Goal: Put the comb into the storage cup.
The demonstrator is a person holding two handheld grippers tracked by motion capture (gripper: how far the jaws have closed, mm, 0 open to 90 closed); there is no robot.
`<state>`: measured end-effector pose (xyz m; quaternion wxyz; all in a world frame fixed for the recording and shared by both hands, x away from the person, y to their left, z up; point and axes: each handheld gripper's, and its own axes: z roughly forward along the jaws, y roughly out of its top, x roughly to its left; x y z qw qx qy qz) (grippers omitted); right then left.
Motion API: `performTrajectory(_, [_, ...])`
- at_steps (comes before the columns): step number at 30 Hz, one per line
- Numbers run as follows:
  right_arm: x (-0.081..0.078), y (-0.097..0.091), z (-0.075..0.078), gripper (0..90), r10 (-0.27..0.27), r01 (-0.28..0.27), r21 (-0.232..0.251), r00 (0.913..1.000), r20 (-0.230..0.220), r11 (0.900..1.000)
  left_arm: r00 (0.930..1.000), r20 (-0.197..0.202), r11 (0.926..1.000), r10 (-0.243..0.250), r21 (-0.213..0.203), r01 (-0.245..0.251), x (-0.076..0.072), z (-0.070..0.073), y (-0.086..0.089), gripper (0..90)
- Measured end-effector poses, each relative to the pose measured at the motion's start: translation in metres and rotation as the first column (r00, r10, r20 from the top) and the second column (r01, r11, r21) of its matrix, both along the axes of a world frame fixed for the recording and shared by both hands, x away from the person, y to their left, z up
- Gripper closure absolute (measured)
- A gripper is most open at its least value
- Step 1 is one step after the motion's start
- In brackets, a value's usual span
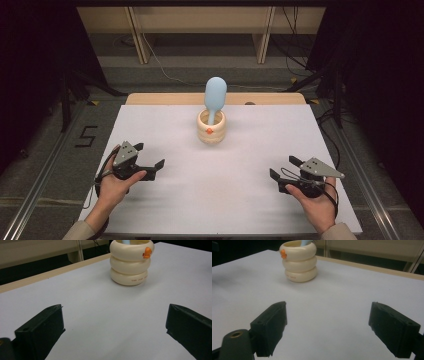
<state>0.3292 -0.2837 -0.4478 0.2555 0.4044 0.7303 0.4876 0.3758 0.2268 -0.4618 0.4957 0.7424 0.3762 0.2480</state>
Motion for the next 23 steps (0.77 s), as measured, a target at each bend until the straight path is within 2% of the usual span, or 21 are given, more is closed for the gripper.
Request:
performTrajectory(8, [-0.001,-0.0009,-0.0039,15.9,-0.004,0.004,-0.01,1.0,0.002,0.9999,1.0,-0.001,1.0,0.008,0.004,-0.008,-0.0031,-0.0033,0.0038,1.3])
performTrajectory(23, [0.0004,0.002,-0.0093,15.9,-0.004,0.004,-0.013,1.0,-0.006,0.9999,0.9999,-0.013,1.0,-0.003,-0.004,0.003,-0.0017,-0.0067,-0.0007,1.7])
